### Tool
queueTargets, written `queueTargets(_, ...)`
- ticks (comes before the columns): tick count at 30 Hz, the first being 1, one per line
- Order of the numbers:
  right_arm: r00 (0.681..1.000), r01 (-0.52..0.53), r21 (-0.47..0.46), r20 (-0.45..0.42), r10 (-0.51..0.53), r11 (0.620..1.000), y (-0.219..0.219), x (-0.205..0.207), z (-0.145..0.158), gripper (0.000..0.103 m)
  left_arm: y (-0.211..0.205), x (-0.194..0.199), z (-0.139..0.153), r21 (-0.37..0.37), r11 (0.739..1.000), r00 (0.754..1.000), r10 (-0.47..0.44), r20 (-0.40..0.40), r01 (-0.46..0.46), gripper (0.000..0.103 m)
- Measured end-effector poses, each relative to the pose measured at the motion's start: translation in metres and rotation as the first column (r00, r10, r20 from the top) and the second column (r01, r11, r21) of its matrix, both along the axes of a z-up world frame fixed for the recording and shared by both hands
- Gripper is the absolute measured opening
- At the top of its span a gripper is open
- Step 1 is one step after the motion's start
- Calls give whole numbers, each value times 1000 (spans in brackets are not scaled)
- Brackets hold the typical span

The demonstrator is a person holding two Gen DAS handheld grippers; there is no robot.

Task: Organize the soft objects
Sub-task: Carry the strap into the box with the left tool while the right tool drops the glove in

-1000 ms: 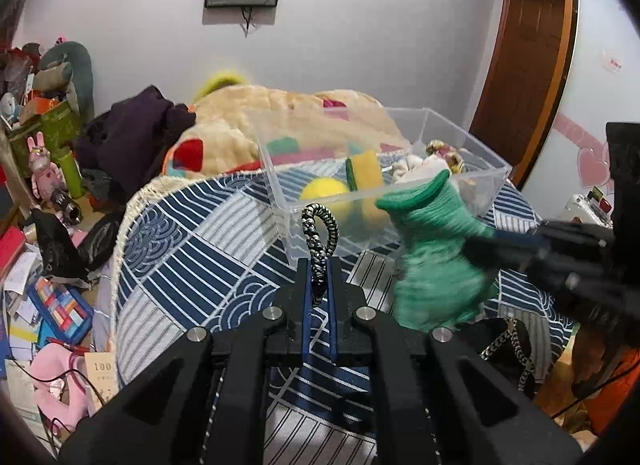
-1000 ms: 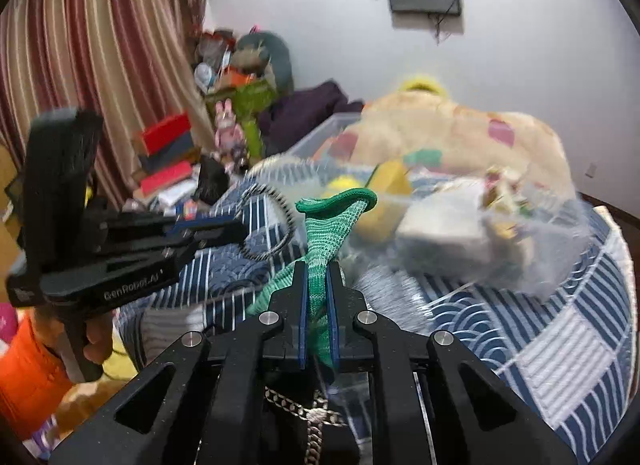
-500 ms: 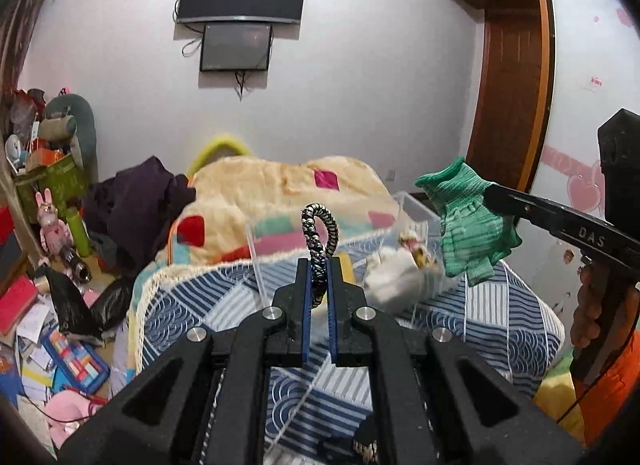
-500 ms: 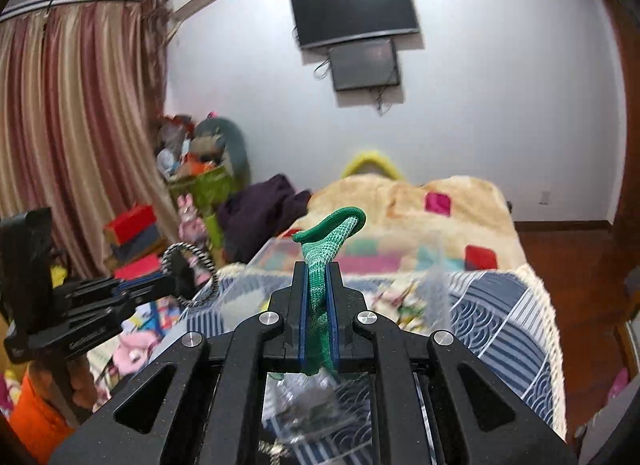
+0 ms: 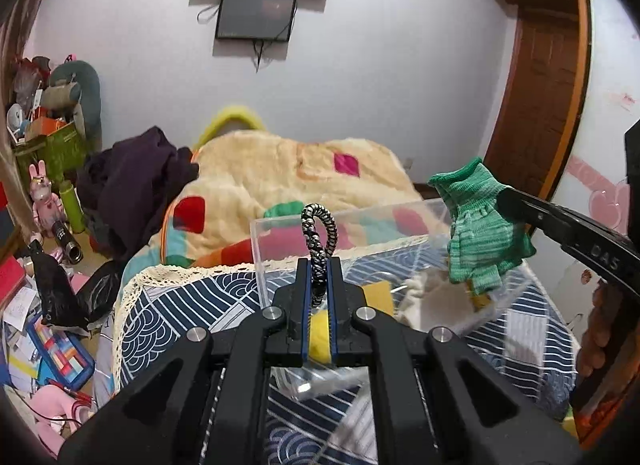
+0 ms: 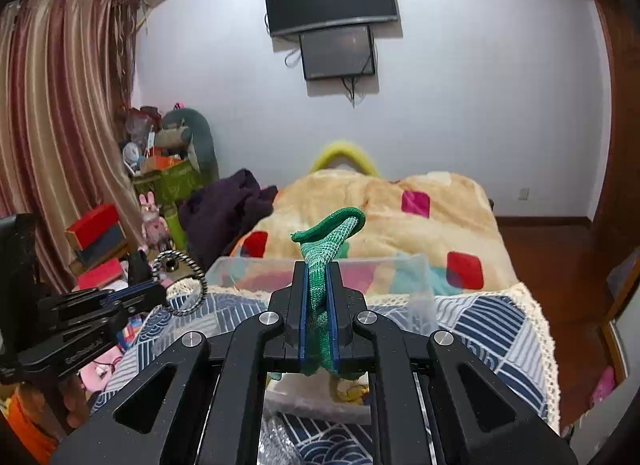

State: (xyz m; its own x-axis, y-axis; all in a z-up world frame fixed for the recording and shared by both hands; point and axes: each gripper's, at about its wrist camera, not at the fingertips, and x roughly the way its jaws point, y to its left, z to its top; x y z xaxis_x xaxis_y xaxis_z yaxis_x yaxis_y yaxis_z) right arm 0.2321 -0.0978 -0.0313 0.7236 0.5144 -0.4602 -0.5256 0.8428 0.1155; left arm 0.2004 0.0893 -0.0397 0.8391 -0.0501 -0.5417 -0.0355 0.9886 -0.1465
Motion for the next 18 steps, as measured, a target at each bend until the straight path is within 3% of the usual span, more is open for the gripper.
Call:
queueTargets(10, 995, -19, -167, -95, 3, 986, 29, 26, -37, 8, -9, 47, -38, 42, 999, 992, -15, -122, 21, 6)
queueTargets(18, 995, -25, -208, -98, 5, 978, 22, 24, -34, 14, -14, 50, -43, 39, 999, 988, -31, -154, 37, 9)
